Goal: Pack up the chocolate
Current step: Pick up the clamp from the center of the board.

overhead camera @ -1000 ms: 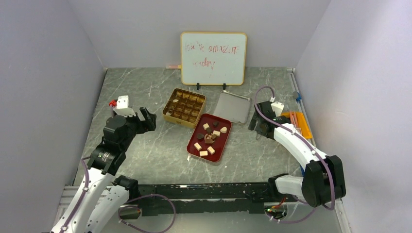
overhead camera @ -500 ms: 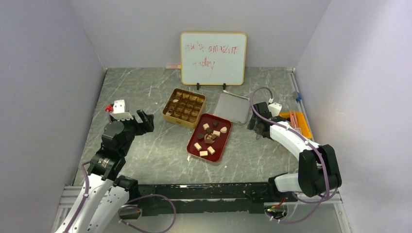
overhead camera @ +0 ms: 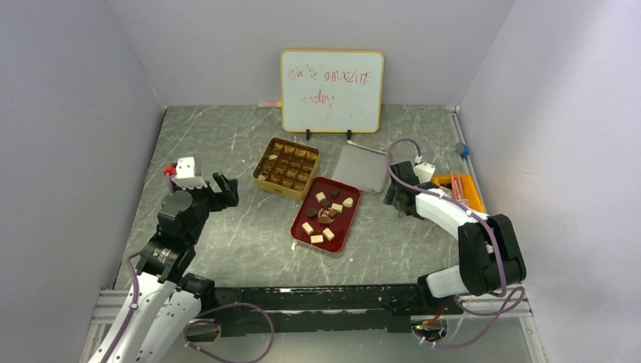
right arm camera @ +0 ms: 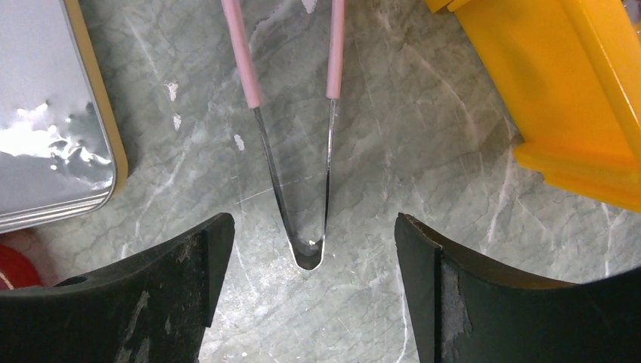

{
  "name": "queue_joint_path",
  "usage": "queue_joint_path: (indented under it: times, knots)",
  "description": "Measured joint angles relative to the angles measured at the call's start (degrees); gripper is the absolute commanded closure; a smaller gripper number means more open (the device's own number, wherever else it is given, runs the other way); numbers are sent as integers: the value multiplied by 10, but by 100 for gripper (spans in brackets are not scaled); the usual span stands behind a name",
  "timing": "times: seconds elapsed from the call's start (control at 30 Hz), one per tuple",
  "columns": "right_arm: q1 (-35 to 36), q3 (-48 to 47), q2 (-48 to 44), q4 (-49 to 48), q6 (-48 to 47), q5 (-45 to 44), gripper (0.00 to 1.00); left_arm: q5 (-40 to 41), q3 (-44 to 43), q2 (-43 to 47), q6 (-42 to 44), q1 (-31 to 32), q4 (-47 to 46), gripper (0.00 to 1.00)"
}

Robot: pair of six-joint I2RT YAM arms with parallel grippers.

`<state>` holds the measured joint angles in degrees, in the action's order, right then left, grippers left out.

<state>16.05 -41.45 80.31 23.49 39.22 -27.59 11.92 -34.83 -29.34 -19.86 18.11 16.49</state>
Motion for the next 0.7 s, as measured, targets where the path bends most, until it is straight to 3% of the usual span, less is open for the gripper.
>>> queue_joint_path:
  times: [0.7]
  knots:
    - [0,16,16,-15,14,11,35,15,18,4,12,0,-21,11]
